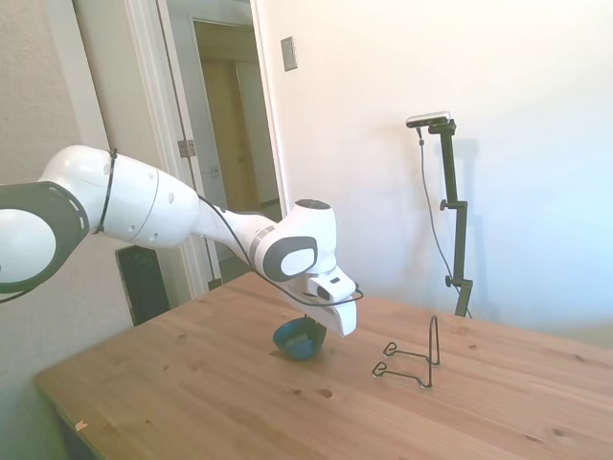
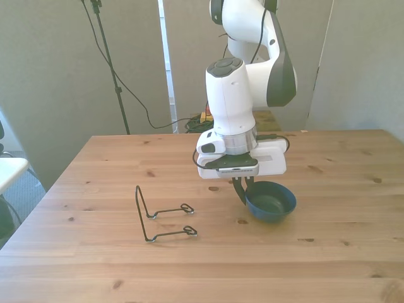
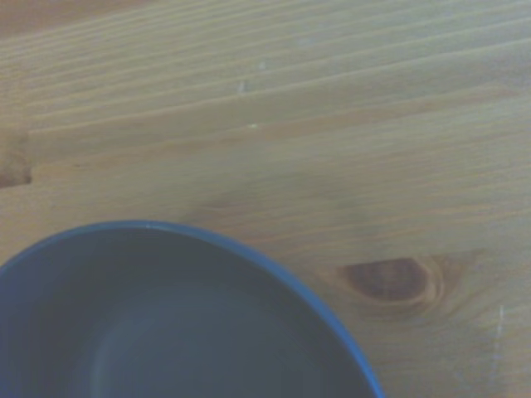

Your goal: Unload the bowl

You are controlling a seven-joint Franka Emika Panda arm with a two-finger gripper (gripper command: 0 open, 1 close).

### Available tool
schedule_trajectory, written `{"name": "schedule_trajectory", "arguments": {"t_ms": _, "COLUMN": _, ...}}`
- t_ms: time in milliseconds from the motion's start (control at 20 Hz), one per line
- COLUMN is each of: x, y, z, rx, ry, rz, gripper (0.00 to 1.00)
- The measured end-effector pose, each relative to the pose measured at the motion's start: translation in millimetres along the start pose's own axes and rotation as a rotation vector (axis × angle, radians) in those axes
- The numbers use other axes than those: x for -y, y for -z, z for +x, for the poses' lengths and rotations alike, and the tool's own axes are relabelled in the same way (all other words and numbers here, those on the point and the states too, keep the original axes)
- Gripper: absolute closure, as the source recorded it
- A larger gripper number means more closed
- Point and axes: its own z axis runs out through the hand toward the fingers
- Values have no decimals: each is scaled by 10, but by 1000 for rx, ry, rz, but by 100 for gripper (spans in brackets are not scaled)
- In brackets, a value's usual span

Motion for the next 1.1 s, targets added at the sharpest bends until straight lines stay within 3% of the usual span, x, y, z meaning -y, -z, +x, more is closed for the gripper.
{"name": "schedule_trajectory", "arguments": {"t_ms": 350, "x": -69, "y": 80, "z": 94, "rx": -8, "ry": -14, "rz": -7, "gripper": 0}}
{"name": "schedule_trajectory", "arguments": {"t_ms": 550, "x": -74, "y": 339, "z": 112, "rx": -93, "ry": 0, "rz": -12, "gripper": 0}}
{"name": "schedule_trajectory", "arguments": {"t_ms": 800, "x": -35, "y": 591, "z": -196, "rx": -216, "ry": 7, "rz": -11, "gripper": 0}}
{"name": "schedule_trajectory", "arguments": {"t_ms": 1100, "x": -216, "y": 999, "z": -582, "rx": -241, "ry": 25, "rz": 27, "gripper": 0}}
